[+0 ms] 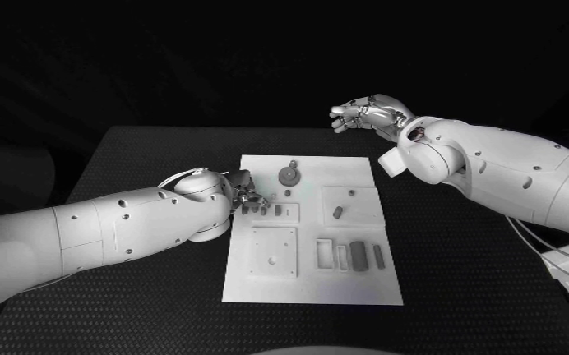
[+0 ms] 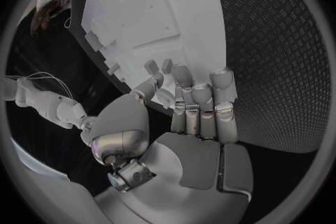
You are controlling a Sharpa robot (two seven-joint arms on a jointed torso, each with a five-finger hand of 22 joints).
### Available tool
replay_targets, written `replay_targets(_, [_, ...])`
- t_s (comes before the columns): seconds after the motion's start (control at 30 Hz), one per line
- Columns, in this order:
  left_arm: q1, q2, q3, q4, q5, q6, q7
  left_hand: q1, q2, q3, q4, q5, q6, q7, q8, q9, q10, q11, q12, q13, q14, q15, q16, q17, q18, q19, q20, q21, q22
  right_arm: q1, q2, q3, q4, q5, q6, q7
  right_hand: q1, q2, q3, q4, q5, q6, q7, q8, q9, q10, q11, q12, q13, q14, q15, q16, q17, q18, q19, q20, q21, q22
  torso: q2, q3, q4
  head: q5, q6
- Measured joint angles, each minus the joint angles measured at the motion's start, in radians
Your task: Assemble the parts on the task board
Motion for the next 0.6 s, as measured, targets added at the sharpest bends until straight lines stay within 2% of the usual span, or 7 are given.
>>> replay_targets(0.13, [0.003, 0.0, 0.045, 0.01, 0.032, -0.023, 0.006, -0.004, -0.057, 0.024, 0.05, -0.015, -0.065, 0.031, -0.028, -0.002, -0.06, 0.029, -0.024, -0.008, -0.058, 0.024, -0.028, -0.011, -0.002, -0.054, 0.013, -0.035, 0.0, -0.001, 0.002, 0.0, -0.003, 0.0, 0.0, 0.0, 0.0, 0.0, 0.0, 0.0, 0.0, 0.0, 0.0, 0.0, 0.0, 0.0, 0.0, 0.0, 0.0, 0.0, 0.0, 0.0, 0.0, 0.0, 0.0, 0.0, 0.0, 0.0, 0.0, -0.0003, 0.0, -0.002, 0.004])
replay_targets(0.23, [0.007, 0.001, 0.063, 0.01, 0.062, -0.055, 0.024, 0.009, -0.062, 0.024, 0.055, -0.015, -0.123, 0.062, -0.044, 0.0, -0.126, 0.06, -0.059, -0.025, -0.116, 0.056, -0.066, -0.029, -0.002, -0.112, 0.042, -0.079, -0.003, -0.001, 0.003, 0.0, -0.005, 0.0, 0.0, 0.0, 0.0, 0.0, 0.0, 0.0, 0.0, 0.0, 0.0, 0.0, 0.0, 0.0, 0.0, 0.0, 0.0, 0.0, 0.0, 0.0, 0.0, 0.0, 0.0, 0.0, 0.0, 0.0, 0.0, -0.0003, -0.0006, -0.004, 0.008])
replay_targets(0.27, [0.009, 0.003, 0.066, 0.007, 0.078, -0.072, 0.041, 0.025, -0.057, 0.02, 0.046, -0.015, -0.139, 0.074, -0.049, 0.001, -0.149, 0.071, -0.076, -0.035, -0.136, 0.067, -0.082, -0.037, -0.002, -0.134, 0.052, -0.097, -0.009, -0.001, 0.004, 0.0, -0.006, 0.0, 0.0, 0.0, 0.0, 0.0, 0.0, 0.0, 0.0, 0.0, 0.0, 0.0, 0.0, 0.0, 0.0, 0.0, 0.0, 0.0, 0.0, 0.0, 0.0, 0.0, 0.0, 0.0, 0.0, 0.0, 0.0, -0.0003, -0.0007, -0.004, 0.009])
replay_targets(0.33, [0.011, 0.009, 0.066, -0.004, 0.104, -0.101, 0.076, 0.091, -0.024, 0.027, -0.013, -0.015, -0.189, 0.102, -0.072, -0.007, -0.217, 0.106, -0.135, -0.073, -0.2, 0.103, -0.143, -0.068, -0.002, -0.203, 0.088, -0.158, -0.035, -0.001, 0.005, 0.0, -0.007, 0.0, 0.0, 0.0, 0.0, 0.0, 0.0, 0.0, 0.0, 0.0, 0.0, 0.0, 0.0, 0.0, 0.0, 0.0, 0.0, 0.0, 0.0, 0.0, 0.0, 0.0, 0.0, 0.0, 0.0, 0.0, 0.0, -0.0001, -0.0015, -0.006, 0.012])
replay_targets(0.43, [0.013, 0.03, 0.066, -0.042, 0.125, -0.148, 0.153, 0.245, 0.03, 0.045, -0.136, -0.01, -0.218, 0.128, -0.088, -0.061, -0.256, 0.151, -0.234, -0.156, -0.233, 0.16, -0.244, -0.12, 0.003, -0.244, 0.14, -0.243, -0.091, -0.002, 0.005, 0.0, -0.011, 0.0, 0.0, 0.0, 0.0, 0.0, 0.0, 0.0, 0.0, 0.0, 0.0, 0.0, 0.0, 0.0, 0.0, 0.0, 0.0, 0.0, 0.0, 0.0, 0.0, 0.0, 0.0, 0.0, 0.0, 0.0, 0.001, 0.0001, -0.002, -0.007, 0.016])
replay_targets(0.53, [0.013, 0.058, 0.065, -0.09, 0.099, -0.183, 0.23, 0.343, 0.029, 0.059, -0.182, -0.01, -0.221, 0.128, -0.102, -0.108, -0.245, 0.167, -0.314, -0.219, -0.238, 0.181, -0.294, -0.14, 0.03, -0.245, 0.167, -0.281, -0.117, -0.002, 0.006, 0.0, -0.015, 0.0, 0.0, 0.0, 0.0, 0.0, 0.0, 0.0, 0.0, 0.0, 0.0, 0.0, 0.0, 0.0, 0.0, 0.0, 0.0, 0.0, 0.0, 0.0, 0.0, 0.0, 0.0, 0.0, 0.0, 0.0, 0.001, 0.0012, -0.0019, -0.007, 0.019])
replay_targets(0.6, [0.013, 0.078, 0.062, -0.117, 0.062, -0.192, 0.271, 0.377, 0.018, 0.065, -0.188, -0.01, -0.221, 0.124, -0.116, -0.131, -0.237, 0.177, -0.363, -0.252, -0.253, 0.197, -0.332, -0.154, 0.039, -0.262, 0.183, -0.31, -0.133, -0.002, 0.008, 0.0, -0.019, 0.0, 0.0, 0.0, 0.0, 0.0, 0.0, 0.0, 0.0, 0.0, 0.0, 0.0, 0.0, 0.0, 0.0, 0.0, -0.001, 0.0, 0.0, 0.0, 0.001, 0.0, 0.0, 0.0, 0.0, 0.0, 0.001, 0.0014, -0.0018, -0.007, 0.022])
